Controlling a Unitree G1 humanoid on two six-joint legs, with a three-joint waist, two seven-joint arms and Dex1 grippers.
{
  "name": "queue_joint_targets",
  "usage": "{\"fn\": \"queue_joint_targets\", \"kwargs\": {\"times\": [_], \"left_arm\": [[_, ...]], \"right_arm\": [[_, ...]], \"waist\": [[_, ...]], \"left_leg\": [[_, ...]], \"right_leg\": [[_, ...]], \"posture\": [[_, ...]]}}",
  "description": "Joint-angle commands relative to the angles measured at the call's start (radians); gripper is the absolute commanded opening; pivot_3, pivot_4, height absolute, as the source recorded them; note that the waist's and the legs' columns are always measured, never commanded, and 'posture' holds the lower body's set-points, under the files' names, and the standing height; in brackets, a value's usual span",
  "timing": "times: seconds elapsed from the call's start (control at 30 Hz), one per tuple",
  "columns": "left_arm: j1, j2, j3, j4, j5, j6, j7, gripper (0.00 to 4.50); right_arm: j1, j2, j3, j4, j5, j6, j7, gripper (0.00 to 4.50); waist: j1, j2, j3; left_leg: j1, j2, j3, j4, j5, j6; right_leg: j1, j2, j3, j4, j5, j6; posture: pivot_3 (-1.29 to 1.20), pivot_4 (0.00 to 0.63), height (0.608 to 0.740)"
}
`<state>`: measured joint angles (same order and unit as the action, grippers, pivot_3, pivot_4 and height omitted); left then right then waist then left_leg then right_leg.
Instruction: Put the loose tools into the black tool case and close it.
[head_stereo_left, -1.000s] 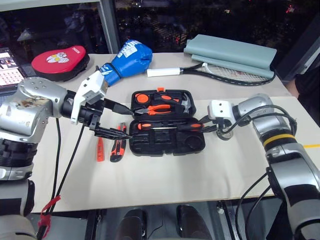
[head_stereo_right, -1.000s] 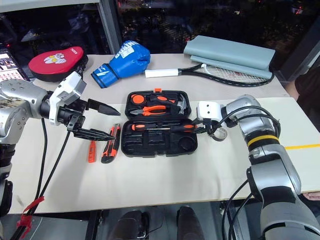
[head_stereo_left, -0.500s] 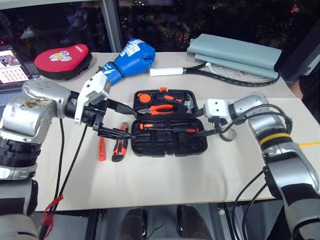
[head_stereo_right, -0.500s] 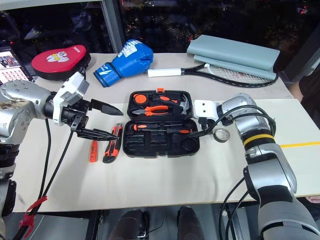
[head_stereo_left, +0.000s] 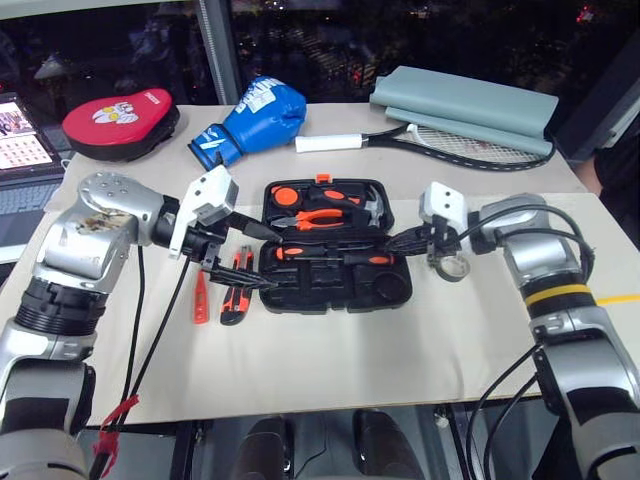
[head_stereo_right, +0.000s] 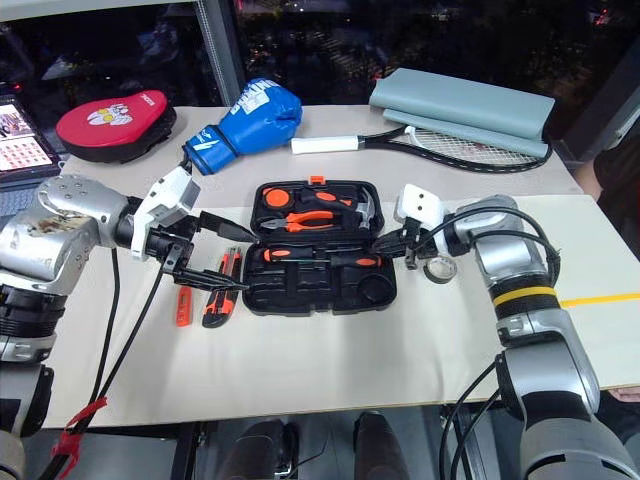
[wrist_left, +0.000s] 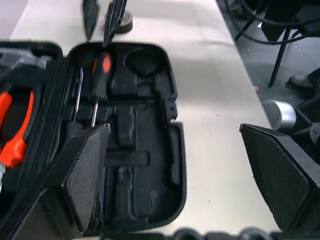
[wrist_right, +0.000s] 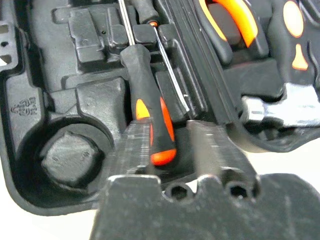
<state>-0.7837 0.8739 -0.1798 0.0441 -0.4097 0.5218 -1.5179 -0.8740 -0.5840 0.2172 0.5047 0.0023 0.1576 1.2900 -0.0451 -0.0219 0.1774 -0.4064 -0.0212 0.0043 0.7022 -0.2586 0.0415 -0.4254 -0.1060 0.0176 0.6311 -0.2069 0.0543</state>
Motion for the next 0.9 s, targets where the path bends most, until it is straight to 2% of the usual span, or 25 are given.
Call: {"fn": "queue_joint_targets", "kwargs": {"times": [0.03, 0.43, 0.9], "left_arm": [[0.005, 0.014, 0.022, 0.006, 0.020, -0.028, 0.007, 4.50], [0.021, 0.021, 0.037, -0.049, 0.010, 0.011, 0.029, 4.50], [-0.013, -0.003, 0.017, -0.007, 0.023, -0.009, 0.014, 4.50]], "right_arm": [[0.003, 0.030, 0.014, -0.064, -0.017, 0.022, -0.060, 0.05], [0.010, 0.081, 0.051, -0.108, -0.013, 0.058, -0.071, 0.05], [0.007, 0.113, 0.084, 0.001, -0.054, 0.022, -0.140, 0.05]], "waist": [[0.002, 0.000, 0.000], [0.006, 0.000, 0.000], [-0.001, 0.000, 0.000]], "left_leg": [[0.000, 0.000, 0.000, 0.000, 0.000, 0.000], [-0.001, 0.000, -0.001, 0.000, 0.000, 0.000], [0.002, 0.000, 0.000, 0.000, 0.000, 0.000]], "right_leg": [[0.000, 0.000, 0.000, 0.000, 0.000, 0.000], [0.000, 0.000, -0.001, 0.000, 0.000, 0.000], [0.002, 0.000, -0.001, -0.001, 0.000, 0.000]], "posture": [[0.00, 0.150, 0.736], [0.00, 0.150, 0.736], [0.00, 0.150, 0.736]]}}
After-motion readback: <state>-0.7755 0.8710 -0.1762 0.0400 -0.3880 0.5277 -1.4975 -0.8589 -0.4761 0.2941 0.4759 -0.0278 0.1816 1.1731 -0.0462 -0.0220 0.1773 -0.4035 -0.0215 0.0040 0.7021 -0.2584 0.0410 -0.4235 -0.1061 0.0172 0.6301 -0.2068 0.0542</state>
